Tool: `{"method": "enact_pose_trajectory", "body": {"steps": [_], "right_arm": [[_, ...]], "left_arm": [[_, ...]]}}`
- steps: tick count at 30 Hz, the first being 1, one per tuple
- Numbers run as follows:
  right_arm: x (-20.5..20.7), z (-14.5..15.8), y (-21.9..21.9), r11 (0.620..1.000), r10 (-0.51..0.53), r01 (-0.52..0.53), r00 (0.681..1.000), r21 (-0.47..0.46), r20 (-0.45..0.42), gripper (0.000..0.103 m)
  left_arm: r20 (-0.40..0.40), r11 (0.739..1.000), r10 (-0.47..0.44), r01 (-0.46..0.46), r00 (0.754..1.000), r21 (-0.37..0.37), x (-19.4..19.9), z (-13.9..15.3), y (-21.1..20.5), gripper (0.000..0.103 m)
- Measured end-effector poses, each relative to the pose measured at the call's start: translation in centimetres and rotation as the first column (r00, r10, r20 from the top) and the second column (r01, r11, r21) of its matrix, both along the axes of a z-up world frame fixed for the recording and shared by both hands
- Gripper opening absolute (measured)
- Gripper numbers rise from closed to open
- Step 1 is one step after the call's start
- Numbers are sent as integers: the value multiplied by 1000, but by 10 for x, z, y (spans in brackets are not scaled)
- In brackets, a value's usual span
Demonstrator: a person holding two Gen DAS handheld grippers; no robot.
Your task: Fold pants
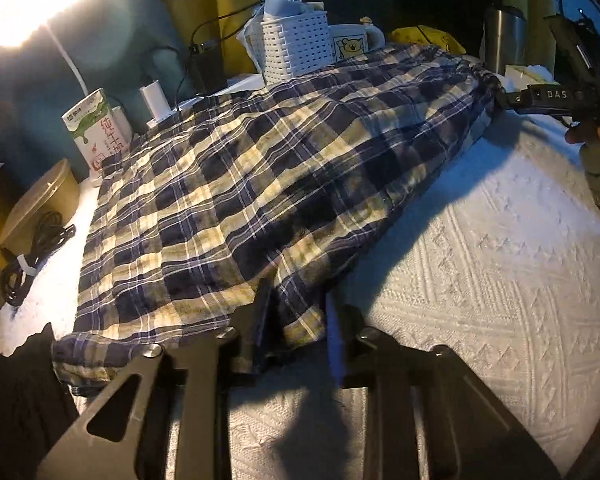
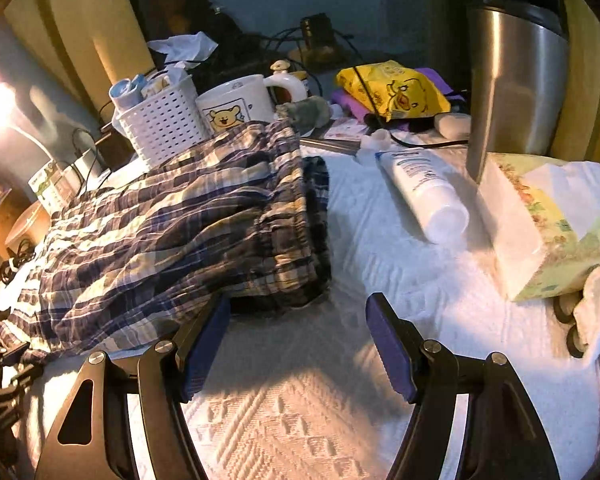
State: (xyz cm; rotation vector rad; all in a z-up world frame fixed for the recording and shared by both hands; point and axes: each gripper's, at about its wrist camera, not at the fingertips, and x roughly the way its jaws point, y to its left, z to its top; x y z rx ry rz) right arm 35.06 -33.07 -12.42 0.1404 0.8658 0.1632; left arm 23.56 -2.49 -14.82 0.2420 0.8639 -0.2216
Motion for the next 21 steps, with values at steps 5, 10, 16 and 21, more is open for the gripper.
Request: {"method": "enact_pose_trajectory", "body": {"steps": [5,10,16,21], "right_arm": [[3,0,3,996,0,1,1000,87,-18,72],[-1,-4,9,983,15,-5,998,186,-56,72],[6,-9,12,950,17,7,997,312,-75,72],[21,-12,5,922,-31,53,998,384,-62,63]], "left_arm": [[-3,1000,10,-10,1000,-20,-1,2,4,12],[-5,999,17,-17,1000,-39,-4,6,5,10],[-11,997,18,-18,1000,-75,-7,10,9,10],[-7,996,20,-21,1000,-93,-11,14,11,9]]}}
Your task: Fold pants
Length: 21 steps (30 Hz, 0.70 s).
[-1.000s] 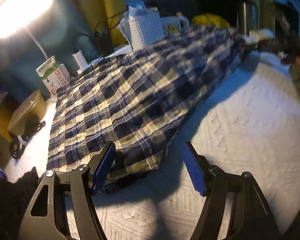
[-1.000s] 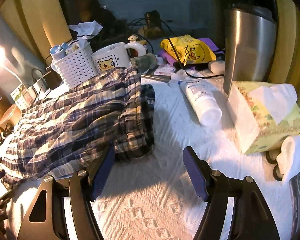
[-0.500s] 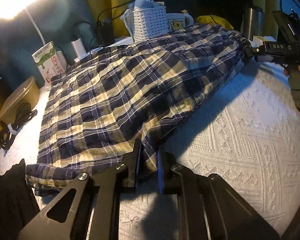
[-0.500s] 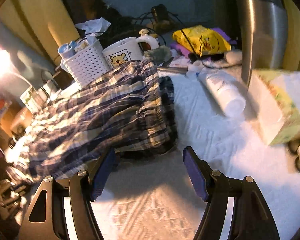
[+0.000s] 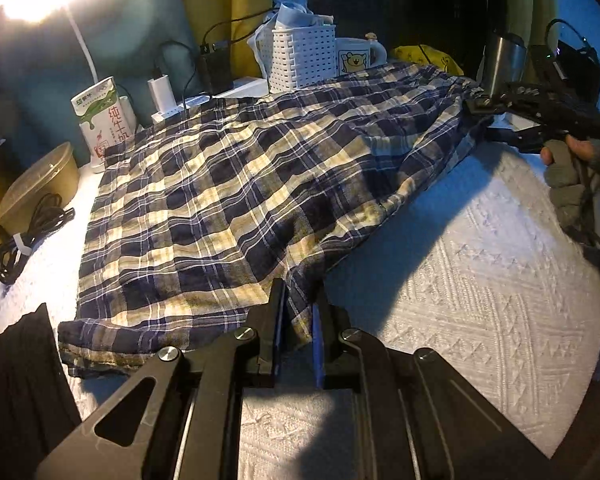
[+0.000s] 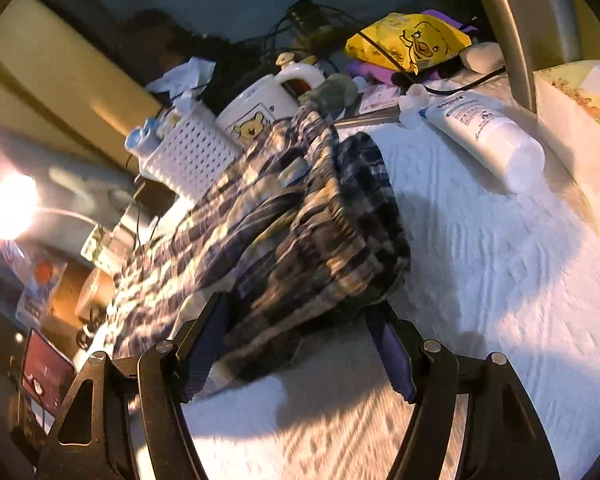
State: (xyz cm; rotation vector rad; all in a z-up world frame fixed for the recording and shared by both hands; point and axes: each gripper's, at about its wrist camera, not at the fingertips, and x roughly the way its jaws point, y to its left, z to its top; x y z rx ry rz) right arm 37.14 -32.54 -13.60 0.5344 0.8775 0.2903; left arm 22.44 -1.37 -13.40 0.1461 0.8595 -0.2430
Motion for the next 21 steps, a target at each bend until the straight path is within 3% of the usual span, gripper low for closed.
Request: {"method": "enact_pose_trajectory", "body": {"steps": [1,4,6,21], "right_arm": [[2,-1,2,1000,-4,4,1000,-20,-6,40],[5,-5,4,1000,6,-7,1000,-27,-22,17],[0,2,7,998,10,-10,1000,-63,2,11],[-78,54,6,969,28,-1,994,-247,106,8]], "left_arm": [[-1,1000,-2,2,1000,-7,-1,1,0,9],[1,1000,-9,9,1000,-22,-7,4,0,9],[2,1000,-14,14,1000,-28,-13,7,-2,9],[-28,994,-32,29,999,-107,-71,23,-4,9]]}}
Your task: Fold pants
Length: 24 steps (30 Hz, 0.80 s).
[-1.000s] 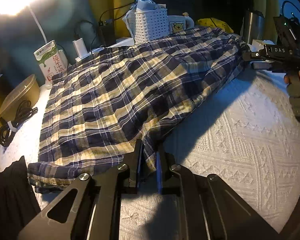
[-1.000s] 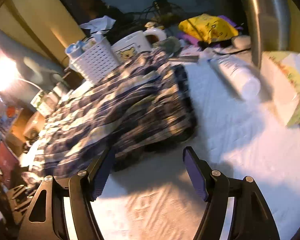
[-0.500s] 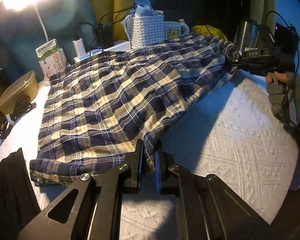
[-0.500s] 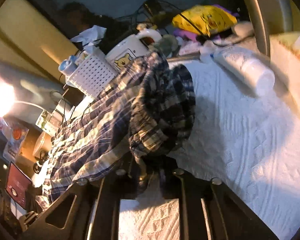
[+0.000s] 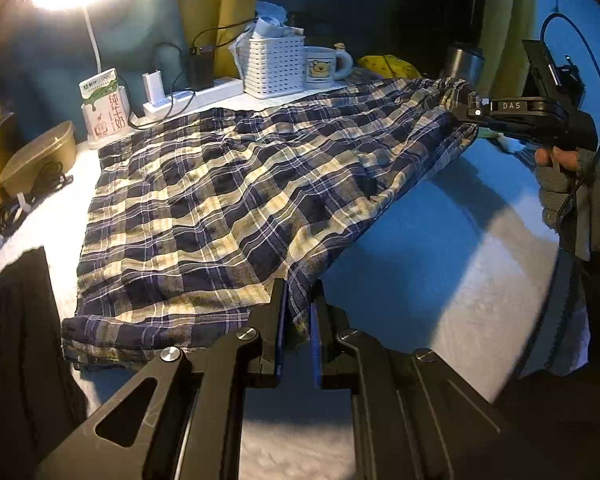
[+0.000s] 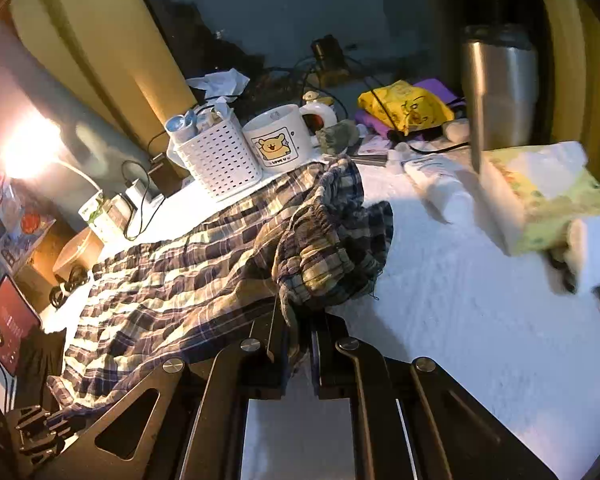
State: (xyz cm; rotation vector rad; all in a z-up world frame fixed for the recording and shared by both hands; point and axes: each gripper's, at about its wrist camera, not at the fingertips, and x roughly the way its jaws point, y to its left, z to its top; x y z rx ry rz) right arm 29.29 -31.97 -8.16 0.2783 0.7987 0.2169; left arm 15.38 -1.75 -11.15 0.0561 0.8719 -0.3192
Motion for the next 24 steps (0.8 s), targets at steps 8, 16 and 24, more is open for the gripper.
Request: {"method": "enact_pose_trajectory", "body": {"steps": [8,16,24], "right_arm": [[-41,-26,-15,995,-49,45,998,-95,-48,8],[-58,-40,-28,993,-74,65,993,-101,-90,18],[-62,-9,-42,976,-167,165,986,-142,-5,40]], "left_arm": [[-71,999,-27,24,997,-36,-27,-16,-6,11],[-114,995,55,-64,992,-82,-38,-8,35,12],[-54,952,292,-296,955,-82,-22,1,99,63]]}}
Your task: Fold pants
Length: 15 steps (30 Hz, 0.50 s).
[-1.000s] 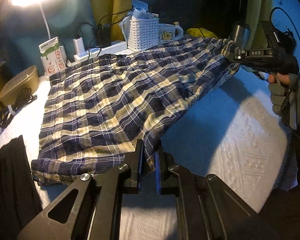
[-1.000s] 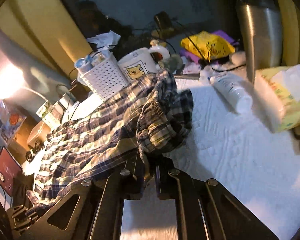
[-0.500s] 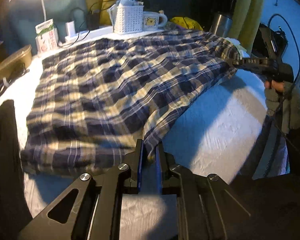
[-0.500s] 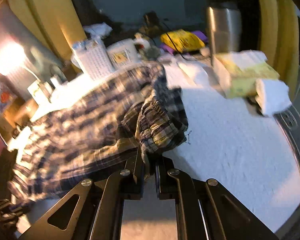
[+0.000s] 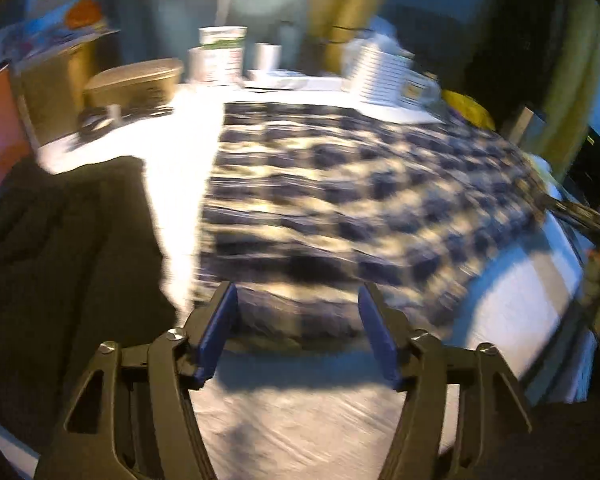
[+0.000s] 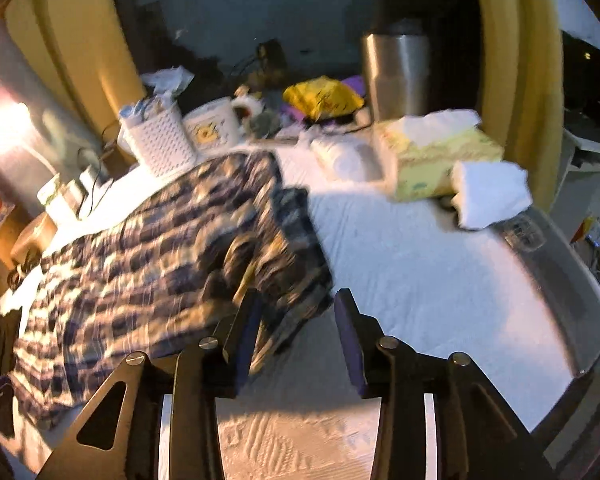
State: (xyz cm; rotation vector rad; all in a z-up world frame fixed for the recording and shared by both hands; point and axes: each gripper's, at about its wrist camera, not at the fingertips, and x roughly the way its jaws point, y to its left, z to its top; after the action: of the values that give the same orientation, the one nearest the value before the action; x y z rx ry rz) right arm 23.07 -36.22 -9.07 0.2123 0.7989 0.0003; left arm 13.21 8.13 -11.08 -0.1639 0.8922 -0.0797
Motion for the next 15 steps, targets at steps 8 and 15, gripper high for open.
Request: {"method": "enact_pose_trajectory", "body": {"steps": [8,15], "right_arm": [[2,13,23,995,90,-88,994,-40,59,40],[25,-13,80,970,232,-233,973,-73,-15,40]], "left_arm": [[-70,994,43,-36,997,99,12,-26,9,63],[-53,985,58,-49,997,166,4,-27,10,65]]}}
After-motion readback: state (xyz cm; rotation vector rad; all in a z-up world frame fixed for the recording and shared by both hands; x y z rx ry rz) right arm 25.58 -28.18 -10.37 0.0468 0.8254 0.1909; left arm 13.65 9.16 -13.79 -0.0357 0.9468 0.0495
